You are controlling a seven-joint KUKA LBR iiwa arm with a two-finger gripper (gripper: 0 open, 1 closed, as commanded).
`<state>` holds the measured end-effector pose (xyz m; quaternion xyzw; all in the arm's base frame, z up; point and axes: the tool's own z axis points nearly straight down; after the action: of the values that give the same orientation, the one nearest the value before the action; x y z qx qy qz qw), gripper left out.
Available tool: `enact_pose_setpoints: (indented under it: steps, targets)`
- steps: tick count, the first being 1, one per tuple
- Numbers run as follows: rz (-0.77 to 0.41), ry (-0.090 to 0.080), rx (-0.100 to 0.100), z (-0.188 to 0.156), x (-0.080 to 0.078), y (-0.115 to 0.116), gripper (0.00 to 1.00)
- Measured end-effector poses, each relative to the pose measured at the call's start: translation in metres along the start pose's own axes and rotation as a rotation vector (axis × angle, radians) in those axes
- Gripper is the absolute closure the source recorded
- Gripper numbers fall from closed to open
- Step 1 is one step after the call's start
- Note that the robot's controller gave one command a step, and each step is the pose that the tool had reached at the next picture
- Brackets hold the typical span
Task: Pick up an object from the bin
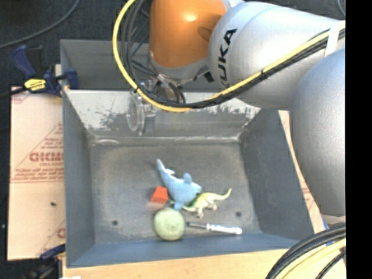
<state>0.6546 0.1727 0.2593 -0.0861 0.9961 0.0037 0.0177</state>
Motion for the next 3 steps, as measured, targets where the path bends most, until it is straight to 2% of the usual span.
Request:
enact_pose_setpoints:
  steps: [1,2,3]
  targets:
    - [-0.021,0.008,0.0,0.078,0.065,0.008,0.0]
    - [0.173,0.01,-0.001,0.187,0.105,0.035,0.0]
    - [0.175,0.006,-0.001,0.185,0.104,0.034,1.0]
